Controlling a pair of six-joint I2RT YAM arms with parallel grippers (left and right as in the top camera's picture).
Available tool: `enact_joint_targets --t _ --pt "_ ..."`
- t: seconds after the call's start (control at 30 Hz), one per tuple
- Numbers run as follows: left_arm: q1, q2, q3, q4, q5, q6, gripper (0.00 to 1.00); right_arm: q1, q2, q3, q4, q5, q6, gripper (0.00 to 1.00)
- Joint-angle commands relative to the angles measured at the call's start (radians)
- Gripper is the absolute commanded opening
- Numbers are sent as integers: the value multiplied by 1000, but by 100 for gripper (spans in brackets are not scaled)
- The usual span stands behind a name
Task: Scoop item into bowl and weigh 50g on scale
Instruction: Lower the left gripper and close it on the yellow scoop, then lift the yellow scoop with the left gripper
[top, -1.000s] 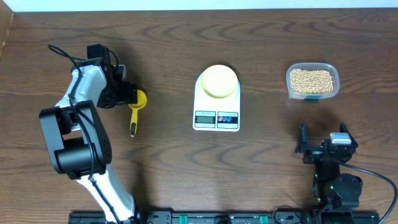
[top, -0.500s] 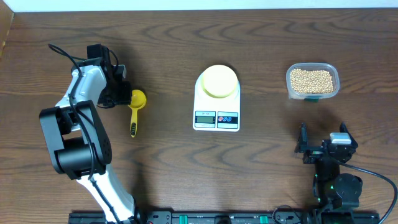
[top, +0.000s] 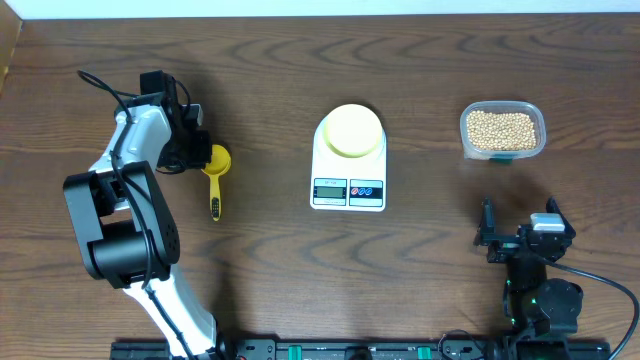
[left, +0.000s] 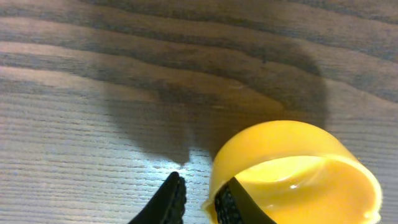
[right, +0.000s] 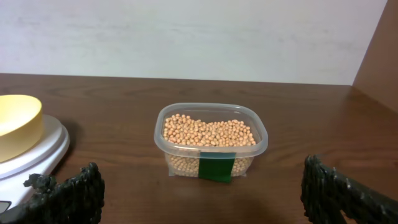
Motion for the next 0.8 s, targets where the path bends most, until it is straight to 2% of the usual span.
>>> enact_joint_targets --t 0.0,0.17,0.77 --pt "0 5 -10 -3 10 5 14 10 -5 -1 -3 11 -12 99" --pt "0 5 -10 -3 10 6 9 10 -5 -1 -3 11 -12 99" --pt "0 -41 1 -3 13 -22 8 10 -5 -1 -3 11 -12 99"
